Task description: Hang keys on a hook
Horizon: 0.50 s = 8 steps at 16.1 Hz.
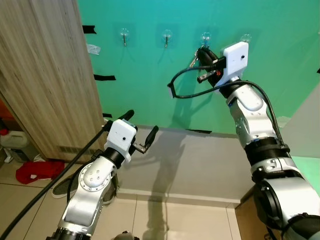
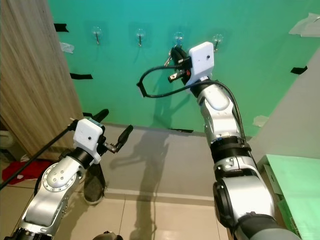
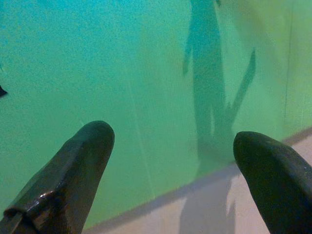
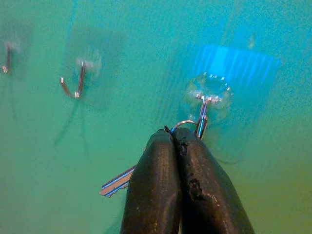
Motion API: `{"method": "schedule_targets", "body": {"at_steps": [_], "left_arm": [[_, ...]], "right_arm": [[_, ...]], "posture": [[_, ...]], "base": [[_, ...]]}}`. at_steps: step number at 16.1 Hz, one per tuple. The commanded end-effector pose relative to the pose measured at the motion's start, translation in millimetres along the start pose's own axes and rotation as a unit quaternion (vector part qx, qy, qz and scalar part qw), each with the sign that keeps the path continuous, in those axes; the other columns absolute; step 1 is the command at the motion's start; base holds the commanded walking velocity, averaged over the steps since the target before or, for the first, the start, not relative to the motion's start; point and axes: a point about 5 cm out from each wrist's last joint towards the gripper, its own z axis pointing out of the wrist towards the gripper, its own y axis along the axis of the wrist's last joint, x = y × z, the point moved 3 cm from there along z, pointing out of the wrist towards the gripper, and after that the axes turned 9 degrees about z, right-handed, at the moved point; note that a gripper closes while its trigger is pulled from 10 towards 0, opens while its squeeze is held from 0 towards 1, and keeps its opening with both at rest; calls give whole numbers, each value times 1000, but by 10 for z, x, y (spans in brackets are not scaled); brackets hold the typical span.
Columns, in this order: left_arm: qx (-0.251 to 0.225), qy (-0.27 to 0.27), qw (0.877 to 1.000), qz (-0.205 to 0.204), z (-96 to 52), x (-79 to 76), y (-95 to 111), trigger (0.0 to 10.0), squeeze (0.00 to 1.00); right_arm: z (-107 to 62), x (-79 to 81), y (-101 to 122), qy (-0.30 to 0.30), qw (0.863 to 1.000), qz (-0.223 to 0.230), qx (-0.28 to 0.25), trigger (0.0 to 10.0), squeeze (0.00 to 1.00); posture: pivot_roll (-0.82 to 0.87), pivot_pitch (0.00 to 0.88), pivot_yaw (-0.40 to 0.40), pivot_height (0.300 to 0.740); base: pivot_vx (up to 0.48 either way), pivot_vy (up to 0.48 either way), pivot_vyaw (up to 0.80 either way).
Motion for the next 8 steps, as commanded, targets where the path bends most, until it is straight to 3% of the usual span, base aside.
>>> {"method": "schedule_targets", "body": {"at_steps": [1, 5, 8], "left_arm": [[-23, 10, 1000, -3, 9, 45, 100, 10000, 0], [-41, 27, 999, -7, 48, 105, 163, 10000, 0], [-40, 24, 999, -8, 46, 83, 145, 10000, 0]], "right_arm": [[-40, -66, 38, -11, 999, -29, -6, 0, 0], [-69, -13, 136, 1, 991, -131, -30, 0, 0], [-79, -13, 114, 1, 991, -133, -28, 0, 0]], "posture": [[140, 0, -36, 740], [134, 0, -37, 740], [133, 0, -39, 740]], "base": [[0, 0, 0], [0, 0, 0], [0, 0, 0]]}}
